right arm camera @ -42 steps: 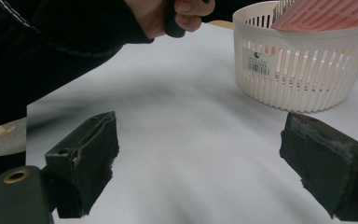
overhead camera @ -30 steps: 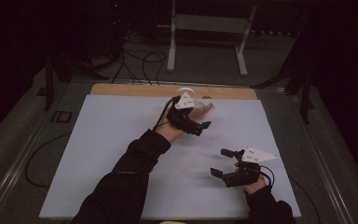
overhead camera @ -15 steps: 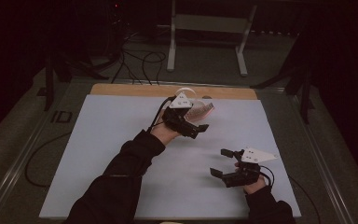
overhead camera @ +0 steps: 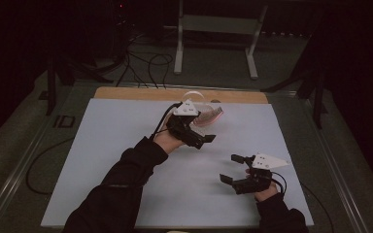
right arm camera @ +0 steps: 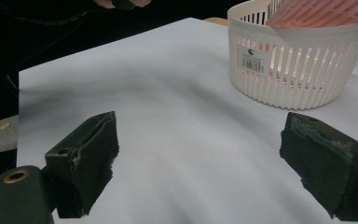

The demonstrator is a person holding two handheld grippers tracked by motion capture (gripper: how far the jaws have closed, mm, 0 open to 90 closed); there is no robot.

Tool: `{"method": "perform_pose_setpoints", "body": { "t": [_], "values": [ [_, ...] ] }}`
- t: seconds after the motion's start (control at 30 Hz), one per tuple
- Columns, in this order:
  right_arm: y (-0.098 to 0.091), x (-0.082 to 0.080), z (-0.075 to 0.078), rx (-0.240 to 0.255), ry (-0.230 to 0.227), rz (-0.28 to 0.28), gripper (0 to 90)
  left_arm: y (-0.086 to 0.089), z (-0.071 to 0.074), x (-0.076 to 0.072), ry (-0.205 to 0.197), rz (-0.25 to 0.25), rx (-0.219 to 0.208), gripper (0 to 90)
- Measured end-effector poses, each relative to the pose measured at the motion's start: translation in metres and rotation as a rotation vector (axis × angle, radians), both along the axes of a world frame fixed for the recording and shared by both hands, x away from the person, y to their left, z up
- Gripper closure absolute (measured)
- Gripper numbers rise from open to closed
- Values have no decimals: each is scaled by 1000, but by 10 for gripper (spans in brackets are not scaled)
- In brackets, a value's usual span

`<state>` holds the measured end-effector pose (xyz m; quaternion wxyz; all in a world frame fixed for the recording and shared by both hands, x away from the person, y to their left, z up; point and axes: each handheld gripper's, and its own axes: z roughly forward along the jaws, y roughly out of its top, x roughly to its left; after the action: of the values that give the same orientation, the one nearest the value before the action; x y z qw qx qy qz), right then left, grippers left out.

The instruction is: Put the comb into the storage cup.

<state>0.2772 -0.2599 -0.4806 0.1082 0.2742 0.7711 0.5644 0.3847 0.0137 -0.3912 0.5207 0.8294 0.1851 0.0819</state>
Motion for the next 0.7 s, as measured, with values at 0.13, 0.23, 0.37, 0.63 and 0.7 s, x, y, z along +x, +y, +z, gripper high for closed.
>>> {"method": "perform_pose_setpoints", "body": {
  "t": [0.13,0.23,0.37,0.63,0.7],
  "values": [
    [-2,1,0,4,-1,-7,132,5,-1,-4,7,-9,4,0],
    [-2,1,0,2,-4,-10,131,10,-2,-7,8,-6,12,0],
    [-2,0,0,-6,-4,-10,127,17,-3,-10,14,-3,13,0],
    [1,-1,0,-22,-3,-13,127,30,-1,-19,13,-2,21,0],
    [2,-1,1,-28,-11,-12,127,34,-1,-20,16,0,25,0]
  ]
}}
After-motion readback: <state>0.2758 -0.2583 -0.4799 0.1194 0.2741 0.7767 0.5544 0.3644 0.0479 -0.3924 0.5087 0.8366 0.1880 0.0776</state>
